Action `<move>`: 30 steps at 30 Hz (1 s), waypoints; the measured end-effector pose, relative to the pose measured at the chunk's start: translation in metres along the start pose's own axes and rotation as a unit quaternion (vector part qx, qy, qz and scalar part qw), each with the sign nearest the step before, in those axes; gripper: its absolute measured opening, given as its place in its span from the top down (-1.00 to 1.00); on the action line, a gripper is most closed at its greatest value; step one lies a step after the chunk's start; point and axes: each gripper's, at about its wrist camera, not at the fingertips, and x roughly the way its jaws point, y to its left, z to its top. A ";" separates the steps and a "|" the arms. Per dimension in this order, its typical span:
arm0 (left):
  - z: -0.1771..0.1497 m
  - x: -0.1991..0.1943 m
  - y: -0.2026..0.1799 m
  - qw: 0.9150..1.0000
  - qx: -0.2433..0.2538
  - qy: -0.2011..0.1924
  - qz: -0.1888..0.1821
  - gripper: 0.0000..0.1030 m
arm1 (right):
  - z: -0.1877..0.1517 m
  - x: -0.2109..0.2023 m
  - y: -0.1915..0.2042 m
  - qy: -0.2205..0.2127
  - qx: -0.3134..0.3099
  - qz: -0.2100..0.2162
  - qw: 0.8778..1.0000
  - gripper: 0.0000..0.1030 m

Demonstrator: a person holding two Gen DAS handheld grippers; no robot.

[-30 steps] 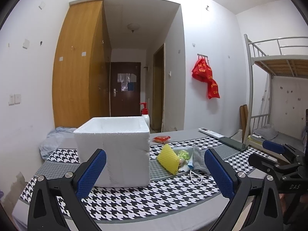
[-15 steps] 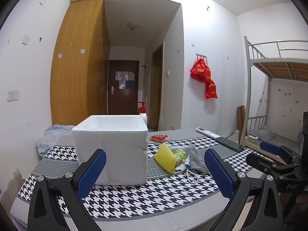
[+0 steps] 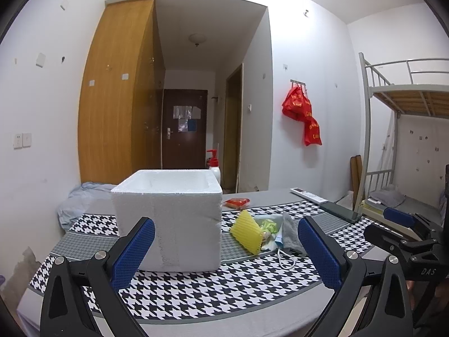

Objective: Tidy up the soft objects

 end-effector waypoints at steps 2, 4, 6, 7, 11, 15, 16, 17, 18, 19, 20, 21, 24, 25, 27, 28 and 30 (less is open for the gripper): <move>0.000 0.001 0.000 1.000 0.000 0.000 0.001 -0.98 | -0.001 0.001 0.000 0.003 -0.001 -0.001 1.000 -1.00; 0.000 0.001 -0.001 1.000 -0.001 0.000 0.000 -0.98 | -0.001 0.000 0.000 0.002 -0.002 -0.001 1.000 -1.00; 0.000 0.001 -0.001 1.000 -0.002 0.000 0.001 -0.98 | 0.000 0.000 0.000 0.002 -0.002 -0.002 1.000 -1.00; 0.000 0.002 -0.001 1.000 -0.002 0.001 0.000 -0.98 | 0.000 0.001 -0.001 0.003 -0.002 -0.003 1.000 -1.00; 0.002 0.006 -0.004 1.000 0.005 0.002 -0.001 -0.98 | 0.001 0.002 -0.003 0.005 0.000 -0.005 1.000 -1.00; 0.004 0.010 -0.003 1.000 -0.006 0.001 -0.012 -0.98 | 0.002 0.004 -0.005 0.005 0.001 -0.008 1.000 -1.00; 0.004 0.012 -0.004 1.000 -0.006 0.001 -0.014 -0.98 | 0.001 0.005 -0.006 0.005 0.000 -0.007 1.000 -1.00; 0.005 0.015 -0.005 1.000 -0.001 0.003 -0.017 -0.98 | 0.001 0.006 -0.007 0.006 0.001 -0.007 1.000 -1.00; 0.005 0.018 -0.006 1.000 0.002 0.005 -0.019 -0.98 | 0.001 0.008 -0.009 0.008 0.001 -0.009 1.000 -1.00; 0.006 0.020 -0.008 1.000 0.004 0.007 -0.022 -0.98 | 0.000 0.011 -0.011 0.011 0.002 -0.010 1.000 -1.00; 0.006 0.024 -0.008 1.000 0.003 0.011 -0.027 -0.98 | 0.000 0.012 -0.012 0.013 0.003 -0.012 1.000 -1.00; 0.006 0.026 -0.009 0.999 0.001 0.013 -0.030 -0.98 | 0.000 0.015 -0.014 0.016 0.004 -0.014 1.000 -1.00; 0.006 0.034 -0.010 0.999 -0.001 0.017 -0.034 -0.98 | -0.002 0.020 -0.018 0.022 0.006 -0.019 1.000 -1.00; 0.006 0.036 -0.011 0.999 0.000 0.019 -0.035 -0.98 | -0.002 0.020 -0.019 0.024 0.007 -0.019 1.000 -1.00; 0.006 0.039 -0.013 0.999 0.002 0.022 -0.038 -0.98 | -0.002 0.024 -0.021 0.031 0.005 -0.020 0.999 -1.00; 0.006 0.041 -0.014 0.999 0.004 0.024 -0.040 -0.98 | -0.003 0.026 -0.023 0.034 0.004 -0.023 0.999 -1.00; 0.005 0.046 -0.016 0.999 0.006 0.029 -0.042 -0.98 | -0.004 0.029 -0.024 0.042 0.003 -0.026 0.999 -1.00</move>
